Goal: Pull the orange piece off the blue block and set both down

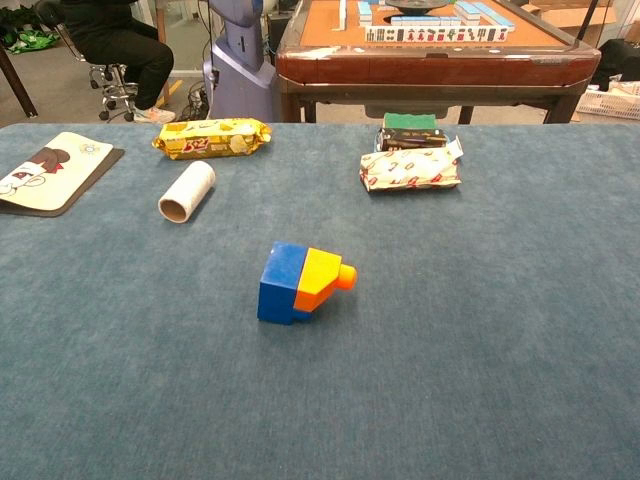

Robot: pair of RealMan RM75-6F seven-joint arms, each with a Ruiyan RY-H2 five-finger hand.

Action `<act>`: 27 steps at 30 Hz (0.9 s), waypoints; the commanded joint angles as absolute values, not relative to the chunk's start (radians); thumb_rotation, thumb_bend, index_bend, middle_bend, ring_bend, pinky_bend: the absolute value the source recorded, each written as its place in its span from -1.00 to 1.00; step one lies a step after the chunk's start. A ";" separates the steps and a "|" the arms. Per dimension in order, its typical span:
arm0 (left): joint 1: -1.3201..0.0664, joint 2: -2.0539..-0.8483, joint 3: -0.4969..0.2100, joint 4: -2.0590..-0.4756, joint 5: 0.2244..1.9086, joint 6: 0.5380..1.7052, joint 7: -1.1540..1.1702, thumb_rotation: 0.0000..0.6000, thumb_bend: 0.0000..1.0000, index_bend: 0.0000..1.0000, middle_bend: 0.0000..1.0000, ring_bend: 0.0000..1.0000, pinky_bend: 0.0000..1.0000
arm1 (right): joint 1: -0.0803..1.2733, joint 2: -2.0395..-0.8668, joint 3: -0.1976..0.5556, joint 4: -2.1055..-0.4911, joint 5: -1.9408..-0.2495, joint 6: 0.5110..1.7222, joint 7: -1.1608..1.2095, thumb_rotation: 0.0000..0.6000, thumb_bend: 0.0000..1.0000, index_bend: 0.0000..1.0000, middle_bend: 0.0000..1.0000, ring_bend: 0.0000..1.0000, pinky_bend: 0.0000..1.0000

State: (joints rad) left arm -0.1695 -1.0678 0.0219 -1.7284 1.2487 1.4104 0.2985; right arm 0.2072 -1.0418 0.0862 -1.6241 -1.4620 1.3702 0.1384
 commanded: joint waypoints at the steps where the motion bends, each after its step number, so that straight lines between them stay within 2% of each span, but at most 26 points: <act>1: -0.173 -1.070 0.010 -1.744 1.246 1.397 0.273 1.00 -1.00 -0.41 -1.00 -0.87 -0.37 | 0.210 -1.045 0.088 -1.623 -1.461 1.366 0.140 1.00 -1.00 -0.26 -0.27 -0.20 -0.03; 5: -0.193 -1.071 -0.019 -1.780 1.250 1.358 0.197 1.00 -1.00 -0.37 -0.96 -0.79 -0.21 | 0.216 -1.040 0.096 -1.628 -1.461 1.361 0.139 1.00 -1.00 -0.26 -0.27 -0.20 -0.03; 7: -0.206 -1.081 -0.033 -1.788 1.270 1.353 0.174 1.00 -1.00 -0.42 -0.89 -0.67 -0.08 | 0.217 -1.039 0.099 -1.630 -1.464 1.364 0.142 1.00 -1.00 -0.26 -0.27 -0.20 -0.03; 9: -0.225 -1.104 -0.058 -1.798 1.288 1.350 0.151 1.00 -1.00 -0.56 -0.66 -0.36 0.11 | 0.219 -1.040 0.102 -1.630 -1.467 1.365 0.155 1.00 -1.00 -0.26 -0.27 -0.20 -0.03; 11: -0.253 -1.120 -0.074 -1.822 1.287 1.313 0.136 1.00 -1.00 -0.80 -0.25 0.07 0.34 | 0.221 -1.039 0.103 -1.623 -1.469 1.363 0.162 1.00 -1.00 -0.26 -0.27 -0.20 -0.03; 12: -0.268 -1.124 -0.081 -1.833 1.284 1.291 0.133 1.00 -1.00 -0.90 -0.07 0.20 0.45 | 0.221 -1.038 0.103 -1.621 -1.470 1.361 0.162 1.00 -1.00 -0.26 -0.27 -0.20 -0.03; 14: -0.312 -1.125 -0.089 -1.868 1.271 1.211 0.126 1.00 -1.00 -0.99 0.23 0.38 0.65 | 0.221 -1.035 0.103 -1.621 -1.470 1.359 0.166 1.00 -1.00 -0.26 -0.27 -0.20 -0.03; 17: -0.387 -1.116 -0.112 -1.925 1.232 1.076 0.090 1.00 -1.00 -1.00 0.56 0.63 0.93 | 0.220 -1.035 0.107 -1.616 -1.470 1.365 0.178 1.00 -1.00 -0.26 -0.27 -0.20 -0.03; 21: -0.475 -1.171 -0.141 -1.923 1.215 0.983 0.115 1.00 -1.00 -0.88 0.80 0.88 1.00 | 0.220 -1.041 0.102 -1.606 -1.480 1.365 0.185 1.00 -1.00 -0.26 -0.27 -0.20 -0.03; 27: -0.600 -1.286 -0.160 -1.880 1.131 0.858 0.184 1.00 -1.00 -0.74 0.93 1.00 1.00 | 0.217 -1.053 0.100 -1.587 -1.483 1.367 0.205 1.00 -1.00 -0.26 -0.27 -0.20 0.00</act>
State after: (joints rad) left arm -0.5595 -1.2474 -0.1468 -1.8963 1.1666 0.8984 0.1539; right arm 0.2177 -1.0503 0.1004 -1.5904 -1.4831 1.3673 0.2017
